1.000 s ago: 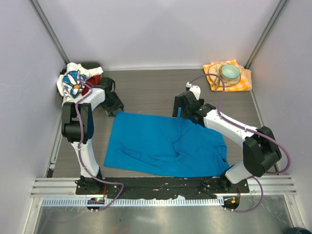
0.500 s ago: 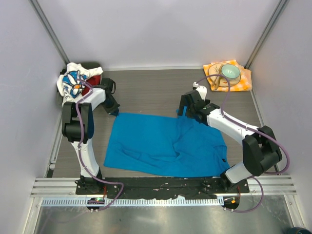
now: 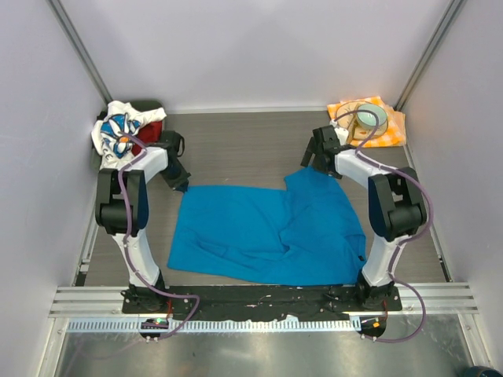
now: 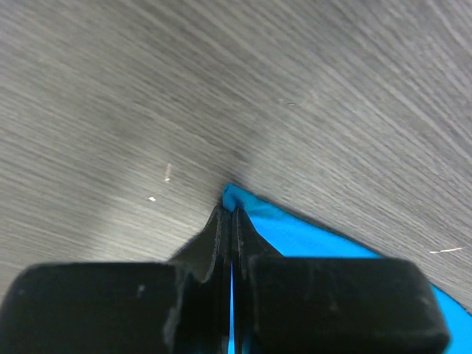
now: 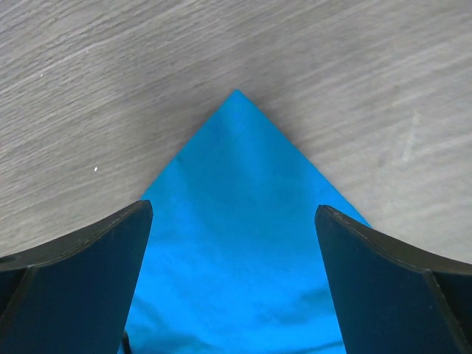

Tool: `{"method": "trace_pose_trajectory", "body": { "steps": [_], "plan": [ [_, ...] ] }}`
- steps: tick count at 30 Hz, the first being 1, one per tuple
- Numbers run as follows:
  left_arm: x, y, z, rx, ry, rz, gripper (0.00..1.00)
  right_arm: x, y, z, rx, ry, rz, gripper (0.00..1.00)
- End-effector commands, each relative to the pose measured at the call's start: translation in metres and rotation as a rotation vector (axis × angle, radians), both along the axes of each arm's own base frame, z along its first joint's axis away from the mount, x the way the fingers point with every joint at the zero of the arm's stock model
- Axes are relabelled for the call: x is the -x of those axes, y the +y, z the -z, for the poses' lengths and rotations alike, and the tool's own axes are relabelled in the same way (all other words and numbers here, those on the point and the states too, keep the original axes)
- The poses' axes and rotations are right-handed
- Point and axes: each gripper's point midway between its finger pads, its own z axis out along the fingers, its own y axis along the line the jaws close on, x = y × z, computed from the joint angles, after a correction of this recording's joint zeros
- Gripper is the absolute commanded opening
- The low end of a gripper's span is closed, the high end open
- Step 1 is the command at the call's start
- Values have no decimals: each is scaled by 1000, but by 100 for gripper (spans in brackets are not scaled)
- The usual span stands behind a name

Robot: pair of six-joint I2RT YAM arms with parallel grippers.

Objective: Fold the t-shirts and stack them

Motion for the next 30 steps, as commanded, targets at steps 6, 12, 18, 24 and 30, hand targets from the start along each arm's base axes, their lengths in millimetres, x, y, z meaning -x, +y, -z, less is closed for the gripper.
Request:
{"method": "trace_pose_trajectory", "body": {
  "steps": [6,12,18,24,30],
  "plan": [
    [20,28,-3,-68,24,-88,0,-54,2,16,-50,-51,-33,96],
    [20,38,-7,-62,12,-124,0,-65,-7,16,-45,-59,-15,94],
    [20,42,-6,-60,10,-141,0,-68,-18,17,-17,-59,3,94],
    [20,43,-7,-56,5,-151,0,-68,-20,25,-27,-43,7,93],
    [21,44,-7,-59,3,-153,0,-66,-21,38,-29,-18,19,85]
  ]
}}
